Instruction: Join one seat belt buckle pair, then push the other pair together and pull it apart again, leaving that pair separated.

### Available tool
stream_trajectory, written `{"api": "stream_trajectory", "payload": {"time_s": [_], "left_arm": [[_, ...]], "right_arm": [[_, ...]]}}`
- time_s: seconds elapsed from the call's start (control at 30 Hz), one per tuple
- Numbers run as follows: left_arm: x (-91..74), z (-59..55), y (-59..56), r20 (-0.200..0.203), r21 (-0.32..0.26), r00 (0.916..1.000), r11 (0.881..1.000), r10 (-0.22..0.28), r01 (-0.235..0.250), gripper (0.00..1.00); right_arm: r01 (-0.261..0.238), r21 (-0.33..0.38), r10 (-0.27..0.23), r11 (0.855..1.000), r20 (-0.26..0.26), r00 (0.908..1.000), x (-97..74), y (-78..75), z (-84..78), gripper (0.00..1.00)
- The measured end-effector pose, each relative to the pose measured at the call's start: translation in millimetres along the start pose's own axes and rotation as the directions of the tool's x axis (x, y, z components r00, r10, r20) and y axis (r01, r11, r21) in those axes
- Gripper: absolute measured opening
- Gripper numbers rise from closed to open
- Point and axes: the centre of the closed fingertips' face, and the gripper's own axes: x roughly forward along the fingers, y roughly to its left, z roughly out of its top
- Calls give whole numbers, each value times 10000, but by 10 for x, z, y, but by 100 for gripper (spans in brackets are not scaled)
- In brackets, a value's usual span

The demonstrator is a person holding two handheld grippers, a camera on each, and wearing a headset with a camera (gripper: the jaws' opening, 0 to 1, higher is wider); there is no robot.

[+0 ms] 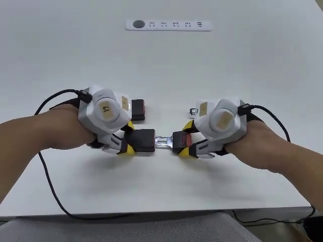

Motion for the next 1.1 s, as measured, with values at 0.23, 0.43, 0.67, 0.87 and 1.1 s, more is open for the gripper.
{"api": "stream_trajectory", "payload": {"time_s": [0.23,0.43,0.67,0.87,1.1], "left_arm": [[4,-1,5,-37,60,10000,10000,-46,46,34],[-2,13,-5,-31,71,10000,9999,-71,72,34],[-5,31,-17,-106,292,9999,9995,-132,135,33],[-5,23,-9,-42,291,9999,9995,-128,129,33],[5,-2,17,54,416,9998,9990,-179,177,32]], "right_arm": [[70,-120,-69,9999,98,9999,29,-11,43,33],[-21,-94,25,10000,365,9993,60,-16,98,33],[-164,-193,176,9997,657,9977,80,-19,127,32],[-282,-212,297,9994,740,9968,94,-18,138,31],[-336,-321,359,9989,754,9965,143,0,199,31]]}}
